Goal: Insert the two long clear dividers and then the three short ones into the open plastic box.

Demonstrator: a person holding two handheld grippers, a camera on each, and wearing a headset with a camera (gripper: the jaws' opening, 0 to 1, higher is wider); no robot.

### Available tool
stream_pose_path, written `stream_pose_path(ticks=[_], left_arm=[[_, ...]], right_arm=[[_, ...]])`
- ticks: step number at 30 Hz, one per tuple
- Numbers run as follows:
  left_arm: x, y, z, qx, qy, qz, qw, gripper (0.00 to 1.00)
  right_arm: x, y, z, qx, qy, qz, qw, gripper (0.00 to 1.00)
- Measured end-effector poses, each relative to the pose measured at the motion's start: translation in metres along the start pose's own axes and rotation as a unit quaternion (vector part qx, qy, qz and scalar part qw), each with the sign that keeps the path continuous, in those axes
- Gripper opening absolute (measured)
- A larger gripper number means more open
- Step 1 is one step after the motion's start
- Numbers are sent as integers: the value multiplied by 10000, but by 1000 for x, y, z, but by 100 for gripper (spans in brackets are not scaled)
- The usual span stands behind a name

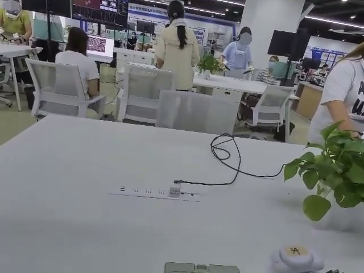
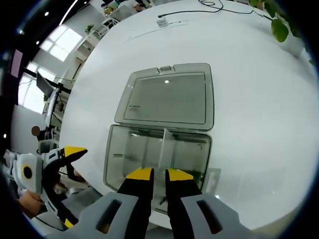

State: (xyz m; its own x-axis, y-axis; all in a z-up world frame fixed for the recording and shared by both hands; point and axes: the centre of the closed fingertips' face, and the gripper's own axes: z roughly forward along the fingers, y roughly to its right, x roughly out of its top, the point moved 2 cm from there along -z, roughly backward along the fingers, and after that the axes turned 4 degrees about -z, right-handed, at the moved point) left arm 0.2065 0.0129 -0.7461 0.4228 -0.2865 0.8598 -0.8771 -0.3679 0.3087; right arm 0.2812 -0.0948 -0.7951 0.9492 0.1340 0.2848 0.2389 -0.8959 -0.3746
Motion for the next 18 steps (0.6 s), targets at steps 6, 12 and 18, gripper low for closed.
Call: stream_pose_path(ticks=[6,12,18], left_arm=[[0,0,-1,28,-3,-21,10000,100],[1,0,-1,51,-13,-15,10000,100],[3,1,-2,87,-13,-17,10000,100]], right_arm=[[-1,1,5,33,17,-51,10000,11],[-3,2,8,55,41,-123,9999,11],[-4,3,10,118,87,-135,9998,12]])
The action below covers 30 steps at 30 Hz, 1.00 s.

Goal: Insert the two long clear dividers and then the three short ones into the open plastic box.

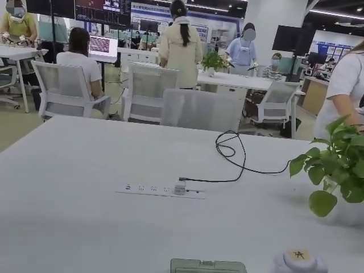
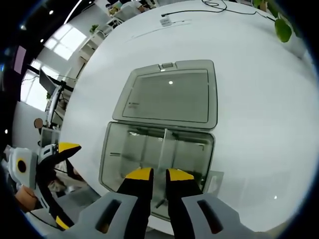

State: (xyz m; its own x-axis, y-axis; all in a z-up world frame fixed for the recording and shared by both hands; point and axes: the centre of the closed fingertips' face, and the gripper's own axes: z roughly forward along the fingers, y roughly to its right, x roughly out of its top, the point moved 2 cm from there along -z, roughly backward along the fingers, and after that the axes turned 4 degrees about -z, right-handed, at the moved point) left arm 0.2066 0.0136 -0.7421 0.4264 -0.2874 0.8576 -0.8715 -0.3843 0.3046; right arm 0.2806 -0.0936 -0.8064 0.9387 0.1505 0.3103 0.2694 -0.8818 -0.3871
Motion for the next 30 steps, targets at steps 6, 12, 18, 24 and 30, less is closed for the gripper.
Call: stream_pose_path(ticks=[6,12,18,24,30], left_arm=[[1,1,-2,91,-35,17,10000,100],[3,2,-5,237,-29,-22,9997,100],[4,4,-9,384,-21,-65,9992,100],[7,6,-13,545,-5,-88,9985,99],[10,5,-18,743,26,-134,9971,99]], right_arm=[[-1,0,3,64,31,-101,9999,13],[1,-2,-1,232,234,-206,9992,13],[5,-6,-12,475,480,-349,9971,20],[5,-9,-23,669,632,-649,9936,27],[8,-14,-36,896,881,-1080,9862,32]])
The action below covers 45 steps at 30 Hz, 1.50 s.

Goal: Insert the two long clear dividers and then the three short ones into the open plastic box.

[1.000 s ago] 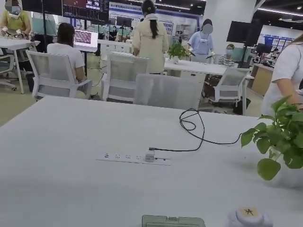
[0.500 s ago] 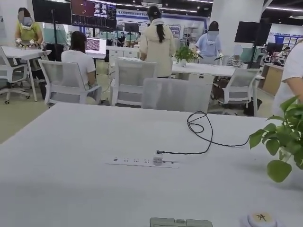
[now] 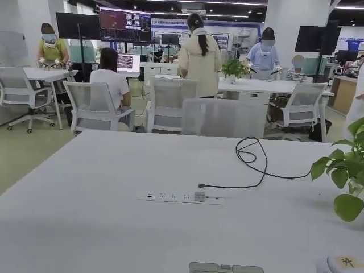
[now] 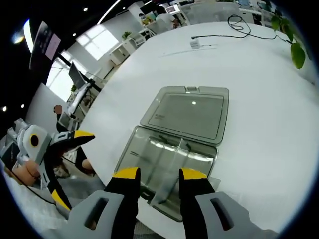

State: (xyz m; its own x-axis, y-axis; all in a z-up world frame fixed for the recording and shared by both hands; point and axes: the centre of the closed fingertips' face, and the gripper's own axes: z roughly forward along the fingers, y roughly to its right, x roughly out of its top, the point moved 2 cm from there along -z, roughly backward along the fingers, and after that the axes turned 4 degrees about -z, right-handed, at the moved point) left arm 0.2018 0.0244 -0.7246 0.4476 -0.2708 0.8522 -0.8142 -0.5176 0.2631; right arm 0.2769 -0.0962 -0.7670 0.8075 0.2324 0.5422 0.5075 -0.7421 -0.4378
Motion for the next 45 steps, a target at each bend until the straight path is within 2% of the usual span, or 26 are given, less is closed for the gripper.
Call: stream_pose_path(ticks=[7,9,14,18,19,21,27,31,34,36,37,39,40,42,43,45], left_arm=[[2,-5,-5,258,19,-102,9996,99],[3,-7,-7,322,45,-162,9993,99],[4,-14,-9,492,35,-258,9984,99],[4,-18,-8,586,0,-328,9977,98],[3,-20,-8,612,-22,-331,9976,98],[3,-25,-8,679,-36,-370,9970,97],[-2,-38,-11,903,-154,-574,9941,95],[-9,-47,-12,1058,-253,-709,9915,91],[-18,-54,-13,1215,-453,-889,9876,88],[-21,-57,-12,1285,-500,-903,9863,87],[-27,-60,-14,1382,-679,-948,9835,86],[-36,-64,-14,1485,-893,-1049,9793,82],[-36,-67,-12,1511,-897,-1037,9789,81],[-42,-72,-12,1618,-1023,-1123,9751,80],[-48,-74,-13,1710,-1196,-1264,9698,78],[-51,-78,-10,1757,-1295,-1301,9672,75]], right_arm=[[3,-5,-15,219,231,-478,9983,42],[1,-3,-19,240,227,-573,9978,45],[-1,-1,-29,311,335,-992,9940,54],[-3,-1,-37,442,394,-1352,9890,61],[-3,-2,-38,512,438,-1484,9866,63],[-5,-1,-41,570,457,-1549,9852,66],[-11,-2,-49,766,569,-1903,9771,73],[-15,-2,-55,862,706,-2238,9683,78],[-21,0,-61,894,774,-2438,9626,82],[-24,2,-64,912,829,-2535,9595,82],[-26,4,-66,907,836,-2526,9597,82],[-29,8,-70,884,886,-2594,9576,83],[-30,9,-71,869,912,-2635,9564,83],[-34,12,-75,888,952,-2667,9550,83],[-36,14,-77,890,1012,-2669,9543,83],[-38,17,-80,889,1048,-2663,9540,84]])
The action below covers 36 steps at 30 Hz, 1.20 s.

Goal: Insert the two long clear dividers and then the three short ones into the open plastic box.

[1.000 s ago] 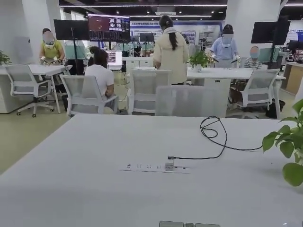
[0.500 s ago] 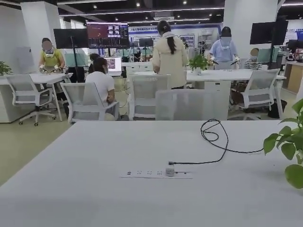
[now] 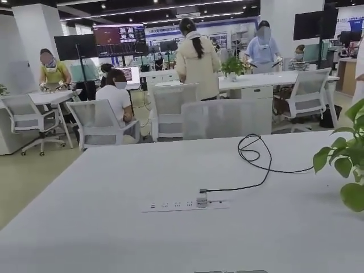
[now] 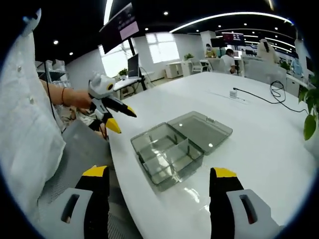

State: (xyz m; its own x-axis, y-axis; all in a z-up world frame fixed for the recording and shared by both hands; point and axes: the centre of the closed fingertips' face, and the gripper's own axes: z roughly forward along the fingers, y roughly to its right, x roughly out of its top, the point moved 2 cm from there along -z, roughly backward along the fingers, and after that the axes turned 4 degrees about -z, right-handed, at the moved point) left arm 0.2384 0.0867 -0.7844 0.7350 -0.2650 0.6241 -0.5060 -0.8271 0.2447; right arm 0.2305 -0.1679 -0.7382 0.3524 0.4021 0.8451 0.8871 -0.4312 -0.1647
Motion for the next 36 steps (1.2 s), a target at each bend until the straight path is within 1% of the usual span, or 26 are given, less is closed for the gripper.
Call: stream_pose_path(ticks=[2,4,5,7,9,10,11,12,13,14,17,18,19,20,22,23,25,28,29,31,34,36], left_arm=[[-5,-4,3,133,-199,-61,9997,72],[-9,-8,8,214,-328,-97,9992,70],[-12,-10,9,304,-461,-134,9984,67],[-13,-12,15,345,-503,-129,9981,65],[-20,-17,18,509,-739,-217,9957,63],[-20,-18,20,540,-781,-144,9954,61],[-24,-19,21,610,-915,-124,9939,58],[-25,-19,23,632,-972,-169,9931,56],[-25,-19,25,625,-978,-213,9930,55],[-26,-20,26,675,-1034,-242,9921,54],[-31,-23,28,774,-1219,-197,9893,51],[-32,-24,30,786,-1267,-177,9887,50],[-29,-25,29,818,-1219,-110,9891,49],[-30,-24,29,843,-1281,-177,9880,48],[-29,-24,30,898,-1339,-136,9868,47],[-31,-26,29,978,-1456,38,9845,46],[-31,-26,31,1046,-1483,35,9834,45],[-31,-29,31,1204,-1592,179,9797,41],[-31,-28,31,1223,-1617,99,9792,41],[-31,-28,32,1240,-1657,65,9783,40],[-30,-27,32,1241,-1725,57,9772,38],[-30,-26,32,1227,-1769,72,9765,37]], right_arm=[[-3,1,-4,-34,44,-29,10000,84],[-5,2,-7,-59,69,-45,9999,84],[-6,2,-8,-61,83,-39,9999,83],[-7,3,-10,-88,123,-19,9999,83],[-8,3,-12,-110,168,6,9998,83],[-9,3,-12,-117,175,15,9998,83],[-11,3,-12,-130,181,13,9998,82],[-11,4,-12,-145,180,13,9997,82],[-12,4,-12,-152,192,31,9997,82],[-13,4,-12,-154,206,51,9997,82],[-13,3,-12,-170,248,86,9995,82],[-14,2,-12,-175,265,90,9995,82],[-14,2,-12,-185,281,97,9994,82],[-14,2,-13,-193,296,122,9993,82],[-15,1,-13,-201,317,145,9992,82],[-16,1,-13,-213,331,146,9991,82],[-17,0,-13,-216,340,140,9991,82],[-19,1,-14,-226,323,130,9991,82],[-19,1,-14,-236,322,111,9991,82],[-19,0,-14,-240,338,100,9991,82],[-22,3,-15,-263,338,65,9991,82],[-25,3,-16,-275,287,-46,9992,83]])
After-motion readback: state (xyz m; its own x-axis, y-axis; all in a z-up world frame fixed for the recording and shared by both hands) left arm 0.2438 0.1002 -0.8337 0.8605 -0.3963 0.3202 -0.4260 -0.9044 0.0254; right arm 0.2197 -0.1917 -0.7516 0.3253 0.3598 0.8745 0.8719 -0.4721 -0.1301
